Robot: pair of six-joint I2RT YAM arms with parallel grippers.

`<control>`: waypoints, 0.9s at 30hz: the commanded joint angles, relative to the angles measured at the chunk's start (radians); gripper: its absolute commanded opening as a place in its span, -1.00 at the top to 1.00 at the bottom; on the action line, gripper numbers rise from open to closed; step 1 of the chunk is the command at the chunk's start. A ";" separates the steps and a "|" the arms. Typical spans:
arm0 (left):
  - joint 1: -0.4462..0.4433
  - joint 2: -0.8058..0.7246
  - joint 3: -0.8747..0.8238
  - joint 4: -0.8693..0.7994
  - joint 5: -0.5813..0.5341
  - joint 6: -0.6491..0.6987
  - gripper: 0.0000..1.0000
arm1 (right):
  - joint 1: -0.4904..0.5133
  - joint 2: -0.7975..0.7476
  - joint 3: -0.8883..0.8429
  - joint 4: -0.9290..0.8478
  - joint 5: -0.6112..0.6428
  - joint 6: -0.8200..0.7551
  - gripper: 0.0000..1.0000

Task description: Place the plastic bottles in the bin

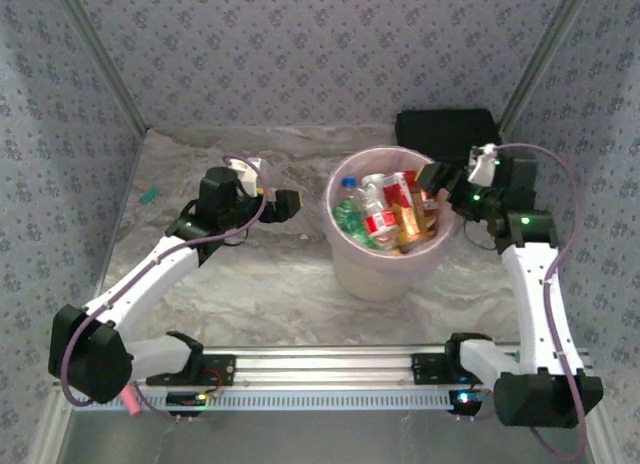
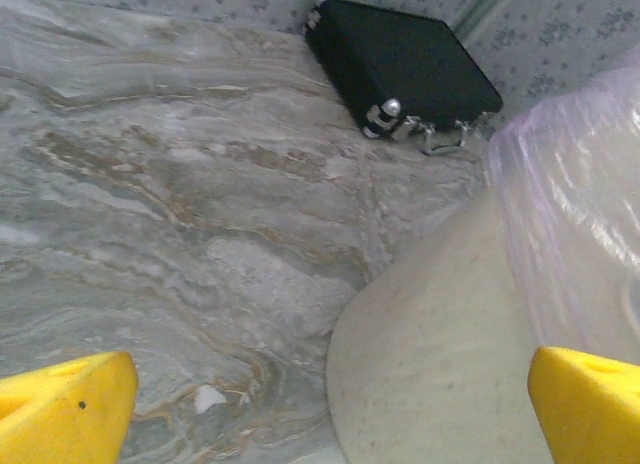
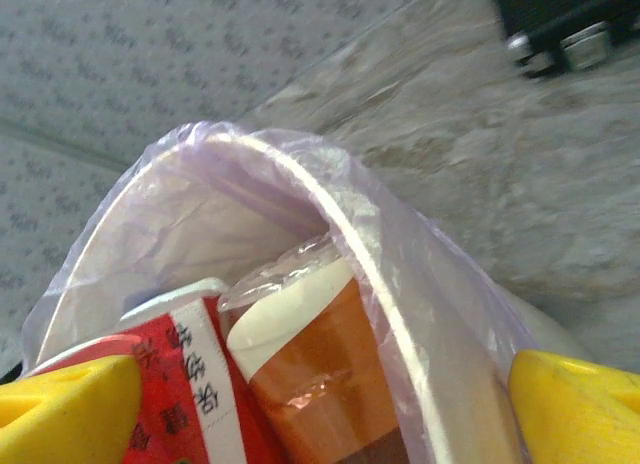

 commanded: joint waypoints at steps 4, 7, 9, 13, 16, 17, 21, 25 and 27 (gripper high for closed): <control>0.038 -0.077 -0.032 -0.049 -0.110 -0.008 -0.99 | 0.257 0.067 -0.001 0.159 0.162 0.105 -0.92; 0.046 -0.099 -0.045 -0.065 -0.130 -0.011 -1.00 | 0.339 0.136 0.013 0.208 0.163 0.117 -0.92; 0.052 -0.117 -0.051 -0.077 -0.145 -0.010 -1.00 | 0.361 0.169 0.076 0.214 0.158 0.108 -0.92; 0.060 -0.159 -0.058 -0.094 -0.167 0.012 -1.00 | 0.368 0.206 0.186 0.179 0.164 0.058 -0.93; 0.066 -0.176 -0.042 -0.123 -0.195 0.030 -1.00 | 0.359 0.228 0.282 0.101 0.187 -0.002 -1.00; 0.069 -0.180 -0.033 -0.136 -0.211 0.040 -1.00 | 0.344 0.229 0.309 0.067 0.204 -0.025 -1.00; 0.080 -0.195 -0.009 -0.209 -0.409 0.100 -1.00 | 0.239 0.215 0.372 -0.066 0.254 -0.106 -1.00; 0.130 -0.192 -0.054 -0.203 -0.639 0.179 -1.00 | 0.103 0.186 0.291 -0.058 0.345 -0.197 -1.00; 0.188 -0.176 -0.104 -0.144 -0.660 0.188 -1.00 | 0.045 0.188 0.203 0.019 0.346 -0.202 -1.00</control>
